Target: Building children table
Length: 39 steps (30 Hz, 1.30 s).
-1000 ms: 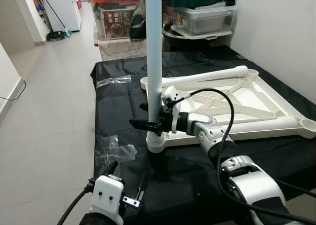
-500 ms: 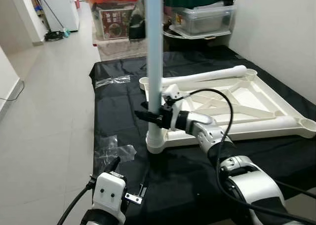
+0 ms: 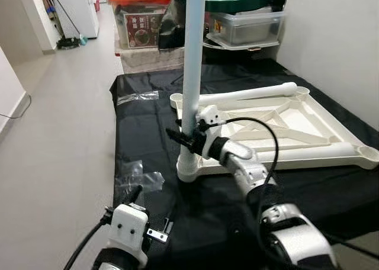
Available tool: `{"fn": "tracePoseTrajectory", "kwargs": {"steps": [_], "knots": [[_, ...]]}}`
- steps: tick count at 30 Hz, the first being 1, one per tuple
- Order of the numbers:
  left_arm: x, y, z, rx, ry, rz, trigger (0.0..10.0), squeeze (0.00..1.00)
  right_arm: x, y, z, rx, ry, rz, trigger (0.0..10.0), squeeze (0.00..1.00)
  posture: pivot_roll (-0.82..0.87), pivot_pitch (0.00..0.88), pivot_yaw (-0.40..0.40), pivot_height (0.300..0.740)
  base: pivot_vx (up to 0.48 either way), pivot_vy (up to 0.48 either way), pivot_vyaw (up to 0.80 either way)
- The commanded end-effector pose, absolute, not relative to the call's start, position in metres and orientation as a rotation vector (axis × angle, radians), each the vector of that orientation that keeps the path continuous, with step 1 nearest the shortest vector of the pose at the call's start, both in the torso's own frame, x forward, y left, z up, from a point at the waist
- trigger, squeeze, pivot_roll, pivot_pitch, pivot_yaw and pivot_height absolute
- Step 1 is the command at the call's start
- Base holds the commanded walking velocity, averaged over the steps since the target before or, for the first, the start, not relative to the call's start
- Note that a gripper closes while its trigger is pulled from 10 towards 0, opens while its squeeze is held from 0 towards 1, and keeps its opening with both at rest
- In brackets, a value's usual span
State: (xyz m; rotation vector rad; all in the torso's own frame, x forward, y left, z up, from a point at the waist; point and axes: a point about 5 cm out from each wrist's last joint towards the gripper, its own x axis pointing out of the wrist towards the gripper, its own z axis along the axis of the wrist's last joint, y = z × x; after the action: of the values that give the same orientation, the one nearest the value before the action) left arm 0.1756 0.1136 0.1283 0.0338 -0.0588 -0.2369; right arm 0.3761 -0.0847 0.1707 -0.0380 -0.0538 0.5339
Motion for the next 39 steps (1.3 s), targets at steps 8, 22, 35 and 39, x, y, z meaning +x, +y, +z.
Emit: {"fn": "tracePoseTrajectory", "kwargs": {"steps": [8, 22, 35, 39], "knots": [[0.175, 0.115, 0.124, 0.041, -0.035, -0.243, 10.0, 0.0, 0.344, -0.129, 0.141, 0.062, 0.143, -0.279, 0.0, 0.0, 0.02, 0.034, -0.004, 0.74, 0.0, 0.0, 0.0], [0.175, 0.113, 0.121, 0.042, -0.026, -0.253, 10.0, 0.0, 0.337, -0.093, 0.153, 0.028, 0.114, -0.153, 10.0, 0.0, 0.02, 0.02, 0.001, 0.74, 0.0, 0.0, 0.0], [0.175, 0.112, 0.118, 0.045, -0.018, -0.27, 10.0, 0.0, 0.336, -0.107, 0.176, 0.184, -0.04, 0.112, 10.0, 0.0, 0.01, 0.007, 0.014, 0.74, 0.0, 0.0, 0.0], [0.176, 0.111, 0.119, 0.046, -0.019, -0.272, 10.0, 0.0, 0.344, -0.12, 0.191, 0.179, -0.122, 0.174, 10.0, 0.0, 0.01, 0.007, 0.014, 0.74, 0.0, 0.0, 0.0]]}}
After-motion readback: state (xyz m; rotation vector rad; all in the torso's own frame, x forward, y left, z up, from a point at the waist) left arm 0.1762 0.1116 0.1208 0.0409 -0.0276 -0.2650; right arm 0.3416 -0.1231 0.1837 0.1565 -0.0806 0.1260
